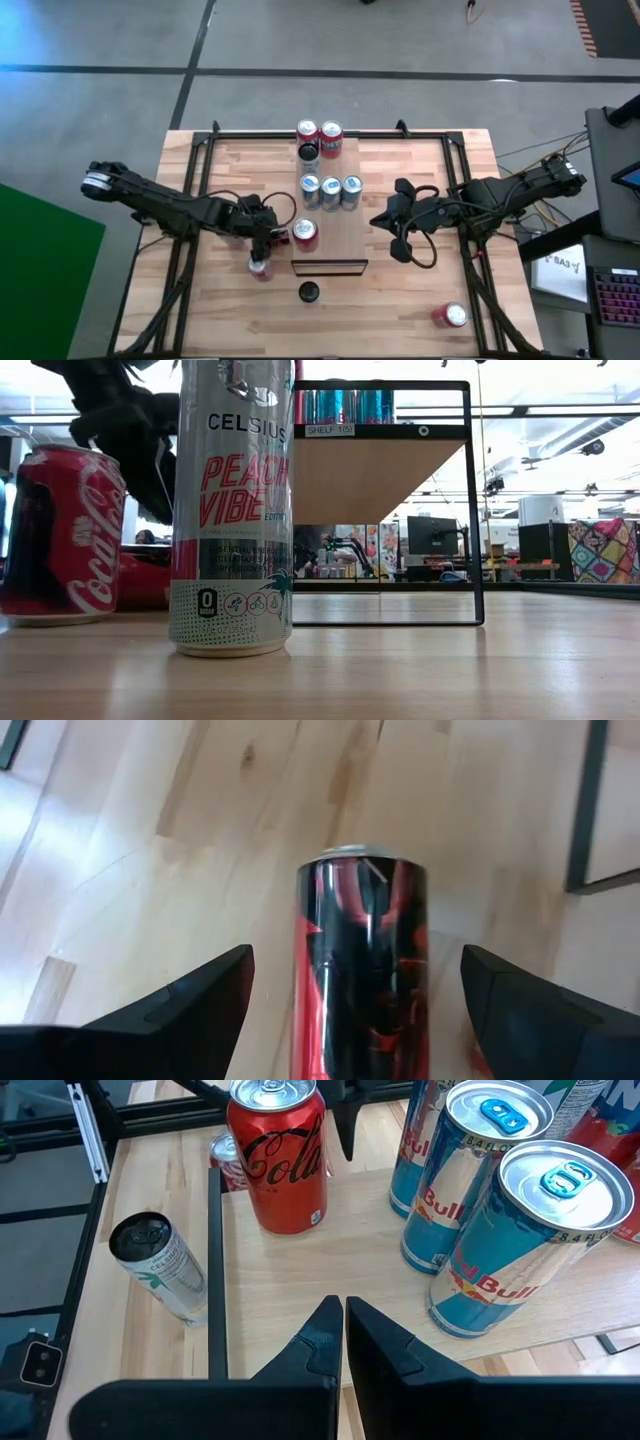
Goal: Place canned beverage on shelf
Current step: Put the red black soda can on the shelf
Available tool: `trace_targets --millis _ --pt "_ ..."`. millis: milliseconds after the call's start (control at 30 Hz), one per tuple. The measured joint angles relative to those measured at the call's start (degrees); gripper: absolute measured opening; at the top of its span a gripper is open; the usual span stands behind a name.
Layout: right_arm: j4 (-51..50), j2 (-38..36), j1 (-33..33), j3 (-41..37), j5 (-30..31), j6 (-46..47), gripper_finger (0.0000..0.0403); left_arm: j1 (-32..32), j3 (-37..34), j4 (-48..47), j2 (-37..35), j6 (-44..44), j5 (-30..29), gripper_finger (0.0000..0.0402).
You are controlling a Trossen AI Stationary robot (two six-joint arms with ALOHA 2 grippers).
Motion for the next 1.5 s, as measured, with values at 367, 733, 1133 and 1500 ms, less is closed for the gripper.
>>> trace_targets --millis 367,733,1133,1500 --pt "0.0 0.0 0.0 0.0 0.0 0.0 0.0009 0.1 0.6 -0.2 -2.4 -0.9 0.2 0.0320" --pt "0.0 0.0 0.0 0.0 0.0 0.0 0.0009 0.0 0.1 -0.1 4.1 -1.6 1.3 0.0320" --pt "0.0 0.0 0.0 0.0 0.0 0.2 0.0009 0.0 0.3 -0.4 5.2 -2.4 0.8 0.0320" --pt "0.0 0.0 0.0 -0.1 0.0 0.2 0.0009 0.0 -0.1 -2.3 -0.2 -1.8 -1.8 0.0319"
